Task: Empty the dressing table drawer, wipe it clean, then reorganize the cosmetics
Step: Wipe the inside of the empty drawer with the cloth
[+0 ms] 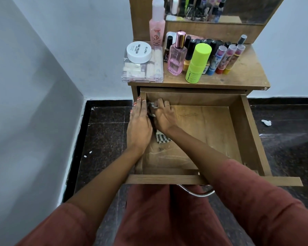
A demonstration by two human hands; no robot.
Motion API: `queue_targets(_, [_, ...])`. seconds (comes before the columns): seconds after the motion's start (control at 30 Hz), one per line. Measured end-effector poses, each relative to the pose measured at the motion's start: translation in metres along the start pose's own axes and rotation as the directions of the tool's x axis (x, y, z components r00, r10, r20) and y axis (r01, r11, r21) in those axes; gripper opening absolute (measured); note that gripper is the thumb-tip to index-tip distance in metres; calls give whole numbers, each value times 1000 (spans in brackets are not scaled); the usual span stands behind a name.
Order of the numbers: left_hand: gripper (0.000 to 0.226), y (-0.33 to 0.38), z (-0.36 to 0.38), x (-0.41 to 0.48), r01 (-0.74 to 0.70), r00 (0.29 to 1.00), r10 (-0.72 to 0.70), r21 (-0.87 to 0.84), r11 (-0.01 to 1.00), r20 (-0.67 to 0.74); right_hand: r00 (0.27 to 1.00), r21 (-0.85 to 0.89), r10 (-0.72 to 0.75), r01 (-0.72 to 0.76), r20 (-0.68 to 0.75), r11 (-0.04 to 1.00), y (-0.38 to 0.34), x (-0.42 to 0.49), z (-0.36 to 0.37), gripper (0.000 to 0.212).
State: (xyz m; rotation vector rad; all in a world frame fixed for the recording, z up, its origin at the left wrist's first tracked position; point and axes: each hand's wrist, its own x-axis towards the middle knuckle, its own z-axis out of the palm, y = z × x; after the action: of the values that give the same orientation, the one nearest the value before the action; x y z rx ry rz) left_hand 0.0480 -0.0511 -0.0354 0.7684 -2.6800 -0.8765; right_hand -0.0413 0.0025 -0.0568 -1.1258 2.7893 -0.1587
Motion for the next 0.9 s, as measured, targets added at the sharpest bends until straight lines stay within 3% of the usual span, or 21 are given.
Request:
queue_targets(0.2, [51,-1,2,-1,-5,1000,6,38,999,-12,988,-75,-144,148,55,986,5,-27,0,44])
queue_targets(0.27, [51,0,2,-1,-6,1000,7,53,999,-12,991,-98,-129,133,44,986,2,-26,2,50])
queue_targets(0.5, [53,0,2,0,-6,1000,7,58,998,-10,1000,-84,-12,12,10,996,-6,-2,7,43])
queue_targets(0.73, [50,-1,0,1,-1,1000,2,-37,999,2,973,-42,-206,211,108,976,17,-13,-1,50])
queue_targets(0.9, [49,-2,0,3,15,1000,-14,-74,997,8,895,100,-351,337,276,936,25,-42,-6,40])
